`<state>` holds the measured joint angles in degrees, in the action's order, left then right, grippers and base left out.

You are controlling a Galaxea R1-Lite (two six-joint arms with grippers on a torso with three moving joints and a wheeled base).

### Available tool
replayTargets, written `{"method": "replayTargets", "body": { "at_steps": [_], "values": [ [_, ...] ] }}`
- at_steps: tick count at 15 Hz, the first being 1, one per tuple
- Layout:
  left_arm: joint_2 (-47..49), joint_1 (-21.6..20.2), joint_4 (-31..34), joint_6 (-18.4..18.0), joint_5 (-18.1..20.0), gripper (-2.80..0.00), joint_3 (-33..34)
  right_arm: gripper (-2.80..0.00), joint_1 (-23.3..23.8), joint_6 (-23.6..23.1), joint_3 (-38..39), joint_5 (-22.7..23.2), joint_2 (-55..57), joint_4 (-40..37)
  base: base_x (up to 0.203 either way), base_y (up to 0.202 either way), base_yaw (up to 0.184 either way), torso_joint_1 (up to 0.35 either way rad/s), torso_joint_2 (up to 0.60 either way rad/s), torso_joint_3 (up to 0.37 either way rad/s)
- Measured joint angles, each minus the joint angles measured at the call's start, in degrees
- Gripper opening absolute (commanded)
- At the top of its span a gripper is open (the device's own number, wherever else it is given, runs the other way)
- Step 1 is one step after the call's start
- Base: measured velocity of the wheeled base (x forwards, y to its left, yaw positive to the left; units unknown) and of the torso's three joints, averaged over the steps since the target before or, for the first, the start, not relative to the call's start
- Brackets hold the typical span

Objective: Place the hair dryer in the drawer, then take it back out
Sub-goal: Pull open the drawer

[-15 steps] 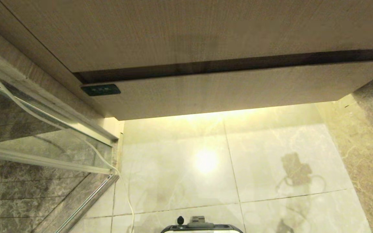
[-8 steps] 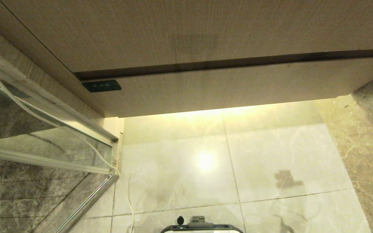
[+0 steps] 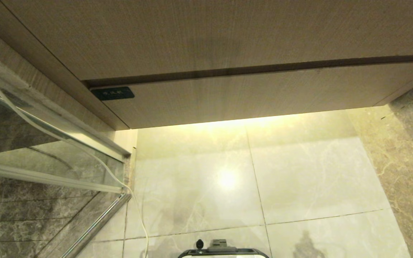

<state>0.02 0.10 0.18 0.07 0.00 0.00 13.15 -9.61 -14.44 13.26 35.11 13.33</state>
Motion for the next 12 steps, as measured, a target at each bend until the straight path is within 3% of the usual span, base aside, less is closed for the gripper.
{"method": "replayTargets", "body": {
  "at_steps": [5, 8, 12],
  "values": [
    [0.0, 0.0, 0.0, 0.01, 0.0, -2.8, -0.01, -2.8, -12.82, 2.82, 11.81, -9.11, -26.98, -7.64, 0.0, 0.0, 0.0, 0.0, 0.0, 0.0],
    [0.0, 0.0, -0.02, 0.02, 0.0, -2.8, -0.02, -2.8, -19.35, 4.99, 14.08, -11.81, -32.87, -9.0, 0.0, 0.0, 0.0, 0.0, 0.0, 0.0],
    [0.0, -0.05, -0.02, 0.02, 0.0, -2.8, -0.02, -2.8, -21.17, 4.87, 14.34, -11.83, -34.89, -6.55, 0.0, 0.0, 0.0, 0.0, 0.0, 0.0]
  ]
}}
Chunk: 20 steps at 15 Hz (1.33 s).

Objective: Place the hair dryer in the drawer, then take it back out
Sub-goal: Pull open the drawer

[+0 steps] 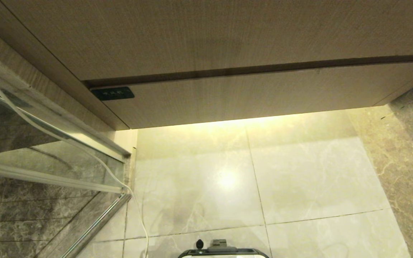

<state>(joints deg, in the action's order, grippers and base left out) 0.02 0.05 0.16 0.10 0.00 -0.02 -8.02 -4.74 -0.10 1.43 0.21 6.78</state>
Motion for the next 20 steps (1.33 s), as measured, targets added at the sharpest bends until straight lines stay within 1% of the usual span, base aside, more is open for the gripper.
{"method": "replayTargets", "body": {
  "at_steps": [6, 20],
  "values": [
    [0.0, 0.05, 0.02, 0.0, 0.0, -2.8, 0.02, -2.8, -0.16, 0.98, 0.1, -0.13, -0.4, -0.33, 0.0, 0.0, 0.0, 0.0, 0.0, 0.0],
    [0.0, 0.05, 0.0, -0.02, 0.0, -2.8, 0.02, -2.8, -0.16, 1.0, 0.1, -0.14, -0.37, -0.33, 0.0, 0.0, 0.0, 0.0, 0.0, 0.0]
  ]
}}
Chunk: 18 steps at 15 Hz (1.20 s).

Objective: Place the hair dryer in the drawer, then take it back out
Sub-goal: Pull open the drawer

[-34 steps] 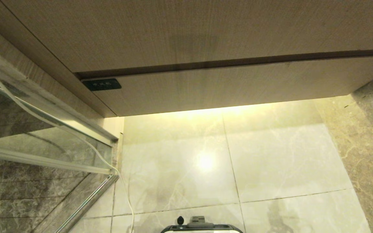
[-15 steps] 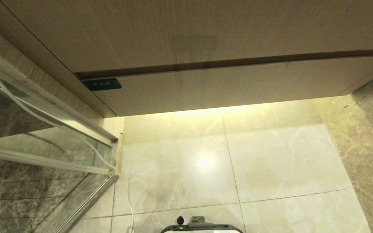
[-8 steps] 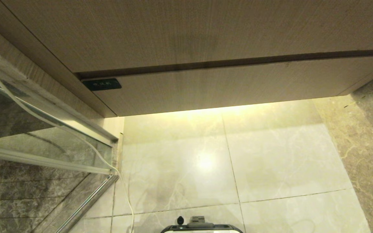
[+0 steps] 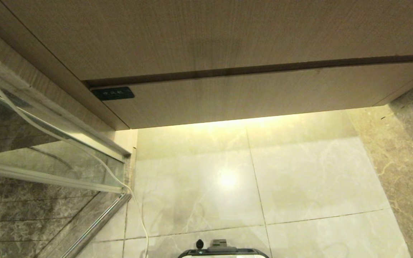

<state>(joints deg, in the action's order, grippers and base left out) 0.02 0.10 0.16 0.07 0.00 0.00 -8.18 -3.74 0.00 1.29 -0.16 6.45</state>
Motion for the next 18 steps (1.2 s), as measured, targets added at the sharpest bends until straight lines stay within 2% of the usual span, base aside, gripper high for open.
{"method": "replayTargets", "body": {
  "at_steps": [10, 15, 17, 18],
  "values": [
    [0.0, 0.0, 0.0, 0.0, 0.02, -2.8, 0.0, -2.8, -0.02, -0.55, 0.0, 0.09, 0.02, -0.02, 0.0, 0.0, 0.0, 0.0, 0.0, 0.0],
    [0.0, 0.0, 0.01, -0.01, 0.0, -2.8, 0.0, -2.8, 0.06, 2.81, -0.97, -0.63, 0.05, -1.62, 0.0, 0.0, 0.0, 0.0, 0.0, 0.0],
    [0.0, -0.02, 0.0, 0.0, 0.0, -2.8, 0.0, -2.8, 0.06, 3.47, -11.03, -0.85, 0.05, -6.46, 0.0, 0.0, 0.0, 0.0, 0.0, 0.0],
    [0.0, 0.0, 0.0, -0.02, 0.02, -2.8, 0.0, -2.8, 0.06, 4.04, -19.23, -0.9, 0.2, -10.12, 0.0, 0.0, 0.0, 0.0, 0.0, 0.0]
  ]
}}
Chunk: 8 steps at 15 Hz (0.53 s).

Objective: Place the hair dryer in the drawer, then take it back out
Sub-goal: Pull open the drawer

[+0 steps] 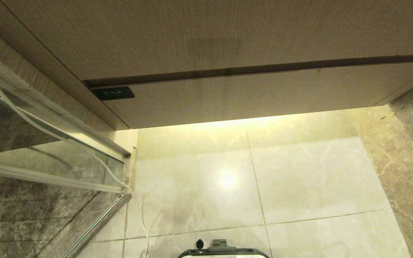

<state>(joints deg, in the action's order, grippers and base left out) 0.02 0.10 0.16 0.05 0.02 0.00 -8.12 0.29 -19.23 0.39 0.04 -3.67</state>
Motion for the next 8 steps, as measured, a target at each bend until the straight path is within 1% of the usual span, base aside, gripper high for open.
{"method": "replayTargets", "body": {
  "at_steps": [1, 3, 4, 6, 7, 8],
  "values": [
    [0.0, 0.0, 0.0, 0.04, -0.02, -2.8, 0.0, -2.8, 0.02, 0.54, -8.26, 0.03, 1.13, -4.49, 0.0, 0.0, 0.0, 0.0, 0.0, 0.0],
    [0.0, 0.0, 0.02, 0.04, -0.02, -2.8, 0.0, -2.8, -0.05, 1.56, -22.86, 1.08, 7.78, -15.35, 0.0, 0.0, 0.0, 0.0, 0.0, 0.0],
    [0.0, 0.0, 0.02, 0.0, -0.02, -2.8, 0.0, -2.8, -0.22, 1.79, -27.88, 2.05, 12.44, -20.07, 0.0, 0.0, 0.0, 0.0, 0.0, 0.0],
    [0.0, 0.0, 0.02, 0.02, -0.02, -2.8, 0.0, -2.8, -0.58, 1.91, -35.22, 4.25, 22.31, -27.84, 0.0, 0.0, 0.0, 0.0, 0.0, 0.0],
    [0.0, -0.02, 0.02, 0.02, -0.02, -2.8, 0.0, -2.8, -1.07, 1.6, -38.0, 5.46, 27.14, -28.78, 0.0, 0.0, 0.0, 0.0, 0.0, 0.0],
    [0.0, 0.0, 0.01, 0.02, -0.02, -2.8, 0.0, -2.8, -1.65, 0.95, -40.67, 7.09, 32.98, -28.05, 0.0, 0.0, 0.0, 0.0, 0.0, 0.0]
  ]
}}
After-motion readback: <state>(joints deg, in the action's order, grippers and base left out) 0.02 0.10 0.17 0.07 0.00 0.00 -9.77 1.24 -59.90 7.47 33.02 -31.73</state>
